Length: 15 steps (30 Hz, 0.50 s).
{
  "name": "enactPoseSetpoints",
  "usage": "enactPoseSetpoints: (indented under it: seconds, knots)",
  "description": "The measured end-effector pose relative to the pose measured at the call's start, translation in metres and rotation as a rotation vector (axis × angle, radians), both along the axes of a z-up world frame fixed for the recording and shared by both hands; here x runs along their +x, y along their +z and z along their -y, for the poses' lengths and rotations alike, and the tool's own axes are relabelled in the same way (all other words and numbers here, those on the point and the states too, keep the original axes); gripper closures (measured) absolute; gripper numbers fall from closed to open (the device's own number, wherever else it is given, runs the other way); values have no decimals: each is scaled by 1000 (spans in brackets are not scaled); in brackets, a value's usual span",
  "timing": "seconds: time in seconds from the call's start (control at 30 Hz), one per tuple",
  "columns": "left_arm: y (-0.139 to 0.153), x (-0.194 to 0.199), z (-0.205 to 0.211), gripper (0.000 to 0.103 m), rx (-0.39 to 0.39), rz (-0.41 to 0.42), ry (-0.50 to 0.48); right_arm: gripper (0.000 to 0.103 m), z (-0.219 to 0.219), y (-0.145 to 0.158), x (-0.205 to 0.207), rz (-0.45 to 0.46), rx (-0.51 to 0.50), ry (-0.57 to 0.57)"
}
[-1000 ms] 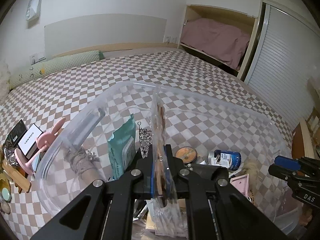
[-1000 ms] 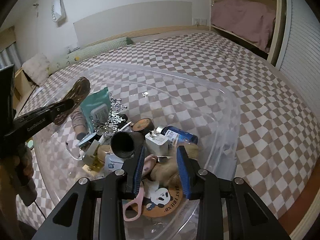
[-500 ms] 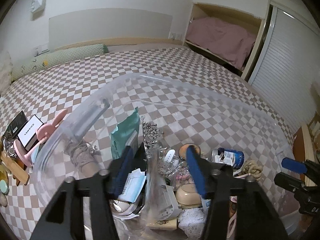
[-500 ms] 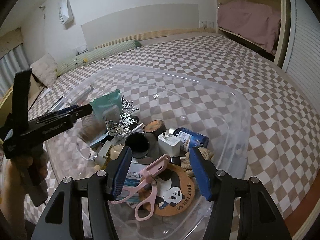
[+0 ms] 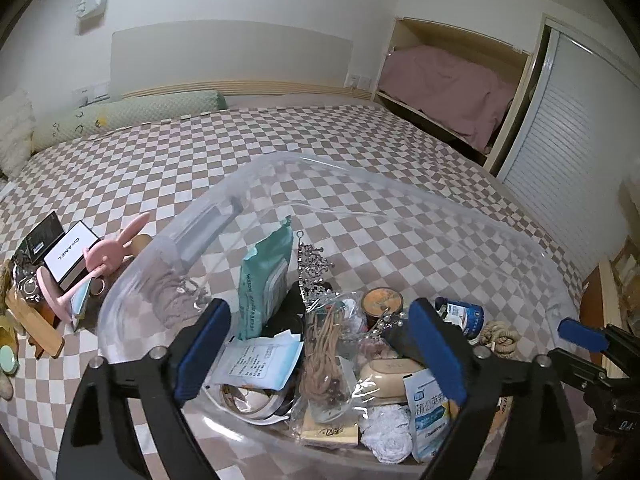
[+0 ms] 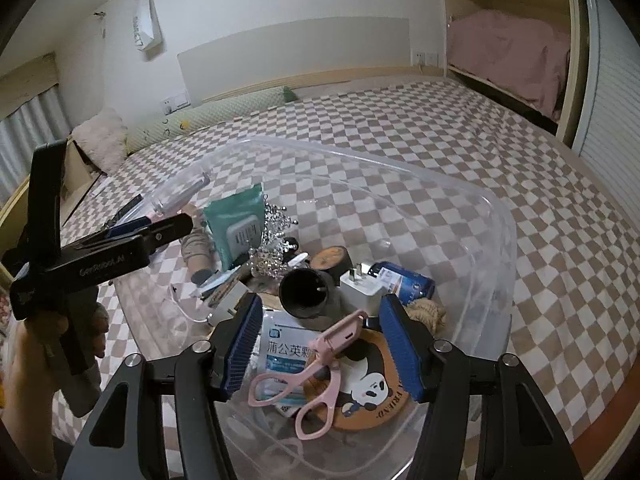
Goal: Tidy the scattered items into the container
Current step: 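Open both tools to drop the rope knot and bagged rope into the box, then withdraw both open tools from the box back toward the cluttered pile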
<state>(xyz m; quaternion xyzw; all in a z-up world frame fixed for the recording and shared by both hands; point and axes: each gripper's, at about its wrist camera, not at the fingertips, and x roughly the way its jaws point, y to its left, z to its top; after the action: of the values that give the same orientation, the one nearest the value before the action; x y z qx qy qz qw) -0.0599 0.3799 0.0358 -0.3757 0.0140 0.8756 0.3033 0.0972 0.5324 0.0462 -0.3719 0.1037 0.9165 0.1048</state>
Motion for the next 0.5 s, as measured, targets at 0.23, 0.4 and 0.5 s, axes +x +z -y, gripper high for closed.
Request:
enactPoseSetpoints:
  seconds: [0.23,0.4,0.5]
  knots:
    - [1,5,9,0,-19,-20,6,0,6,2,3,-47,66,-44]
    - [5,13,14,0,-33,-36,17,0,6,1,8,-73,76,-70]
    - [8,18,17,0,-39,-49,28,0,6,0,11,-77,62,-66]
